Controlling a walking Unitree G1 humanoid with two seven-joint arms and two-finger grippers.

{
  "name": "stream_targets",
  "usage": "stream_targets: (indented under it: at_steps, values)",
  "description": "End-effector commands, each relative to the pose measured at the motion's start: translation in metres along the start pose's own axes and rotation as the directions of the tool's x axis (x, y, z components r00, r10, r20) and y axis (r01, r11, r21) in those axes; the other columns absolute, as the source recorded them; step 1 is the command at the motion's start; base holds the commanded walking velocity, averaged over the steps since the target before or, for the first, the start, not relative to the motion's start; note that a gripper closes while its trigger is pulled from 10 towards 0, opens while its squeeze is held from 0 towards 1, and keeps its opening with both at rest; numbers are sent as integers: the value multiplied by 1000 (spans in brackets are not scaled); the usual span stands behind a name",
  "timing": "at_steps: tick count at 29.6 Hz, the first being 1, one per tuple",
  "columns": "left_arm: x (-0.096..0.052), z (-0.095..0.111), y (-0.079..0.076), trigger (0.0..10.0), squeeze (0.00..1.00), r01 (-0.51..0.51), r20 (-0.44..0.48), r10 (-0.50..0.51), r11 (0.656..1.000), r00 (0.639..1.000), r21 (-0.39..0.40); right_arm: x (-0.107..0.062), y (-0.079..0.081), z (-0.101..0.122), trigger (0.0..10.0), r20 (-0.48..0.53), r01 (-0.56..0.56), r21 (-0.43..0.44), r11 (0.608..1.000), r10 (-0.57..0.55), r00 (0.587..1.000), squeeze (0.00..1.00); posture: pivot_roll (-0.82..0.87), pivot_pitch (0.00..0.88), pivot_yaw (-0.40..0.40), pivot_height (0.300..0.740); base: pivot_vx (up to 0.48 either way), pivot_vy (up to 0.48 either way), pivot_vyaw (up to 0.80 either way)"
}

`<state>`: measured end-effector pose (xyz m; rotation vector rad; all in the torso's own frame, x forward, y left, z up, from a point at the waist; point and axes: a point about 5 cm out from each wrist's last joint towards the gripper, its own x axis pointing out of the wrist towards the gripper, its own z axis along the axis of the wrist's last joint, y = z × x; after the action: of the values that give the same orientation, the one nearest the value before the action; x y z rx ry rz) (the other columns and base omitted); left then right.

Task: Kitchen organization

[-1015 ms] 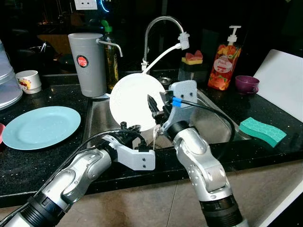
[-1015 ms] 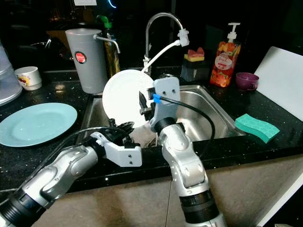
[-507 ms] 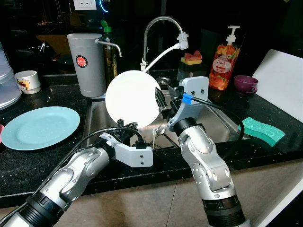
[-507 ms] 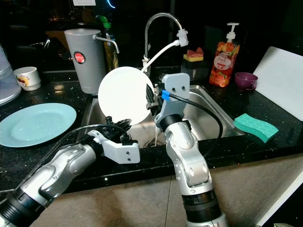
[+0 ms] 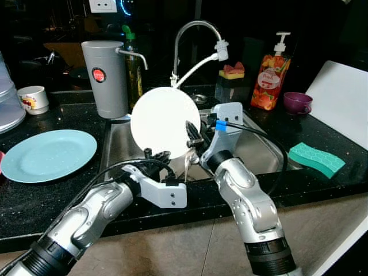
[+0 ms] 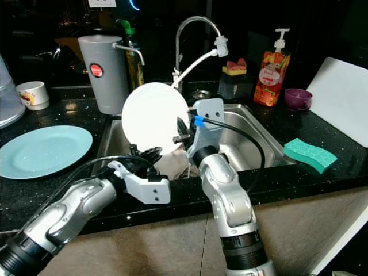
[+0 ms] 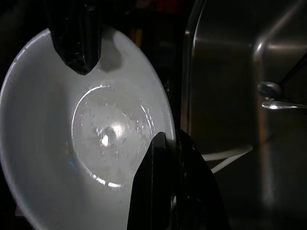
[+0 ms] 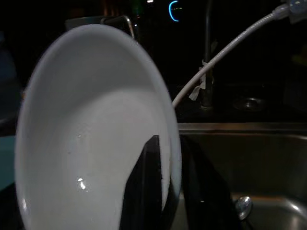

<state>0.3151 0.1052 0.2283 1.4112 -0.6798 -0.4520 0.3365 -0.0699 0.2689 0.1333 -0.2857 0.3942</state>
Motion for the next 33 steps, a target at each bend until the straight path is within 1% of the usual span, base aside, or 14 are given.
stream_targets:
  at_steps: [1, 11, 12, 13, 15, 16, 18, 19, 20, 22, 24, 28, 30, 33]
  values:
    - [0, 4, 5, 10000, 0, -24, 29, 24, 999, 999, 23, 1, 2, -2, 0, -9, -16, 24, 1000, 16, 1000, 0, 156, 72, -51, 740, 0, 0, 0]
    - [1, 5, 6, 10000, 0, -33, 29, 33, 999, 999, -2, 1, 1, 3, 0, 30, -21, 42, 999, 19, 999, 0, 158, 71, -52, 740, 0, 0, 0]
    - [1, 5, 5, 10000, 1000, -24, 28, 24, 999, 999, -27, 1, 2, 3, 0, 30, -25, 42, 999, 23, 999, 0, 158, 71, -52, 740, 0, 0, 0]
    - [1, 5, 5, 10000, 1000, -24, 25, 26, 998, 999, -55, 1, 3, 3, 0, 30, -37, 40, 999, 36, 999, 0, 158, 71, -52, 740, 0, 0, 0]
    - [1, 5, 9, 10000, 1000, -58, 9, 59, 996, 998, -66, 1, 7, 5, 4667, 43, -65, 30, 997, 64, 997, 0, 158, 71, -52, 740, 0, 0, 0]
    - [2, 6, 10, 10000, 1000, -65, 6, 66, 994, 998, -88, 1, 7, 5, 10000, 45, -65, 28, 997, 64, 997, 0, 158, 71, -52, 740, 0, 0, 0]
    - [2, 6, 11, 10000, 1000, -68, 4, 69, 992, 998, -104, 1, 8, 6, 10000, 45, -64, 27, 998, 62, 997, 0, 158, 71, -52, 740, 0, 0, 0]
    - [2, 8, 15, 10000, 0, -82, 0, 83, 984, 997, -157, 1, 7, 5, 10000, 45, -49, 19, 999, 48, 998, 0, 166, 78, -57, 740, 0, 0, 0]
    - [2, 8, 15, 10000, 0, -82, 0, 83, 984, 997, -157, 1, 7, 5, 10000, 45, -49, 19, 999, 48, 998, 0, 166, 78, -57, 740, 0, 0, 0]
    - [-3, 22, 24, 10000, 0, -53, 52, 77, 928, 996, -368, 5, -2, 0, 10000, 34, 37, 1, 999, -37, 999, 0, 172, 80, -64, 740, 0, 0, 0]
    - [-10, 35, 27, 10000, 0, 55, 137, 15, 867, 990, -495, 6, -8, -3, 10000, 38, 85, -21, 996, -84, 996, 0, 180, 90, -74, 740, 0, 0, 0]
    - [-15, 40, 33, 10000, 0, 108, 174, -11, 819, 985, -564, 6, -11, -4, 10000, 41, 107, -27, 994, -106, 994, 0, 193, 98, -79, 740, 0, 0, 0]
    - [-24, 43, 41, 10000, 0, 173, 214, -48, 766, 976, -619, 7, -16, -11, 10000, 28, 142, -31, 989, -141, 990, 0, 209, 99, -80, 740, 0, 0, 0]
    - [-31, 39, 59, 10000, 0, 240, 280, -45, 654, 959, -717, 9, -13, -28, 10000, -32, 131, -67, 989, -133, 991, 0, 208, 90, -61, 740, 0, 0, 0]
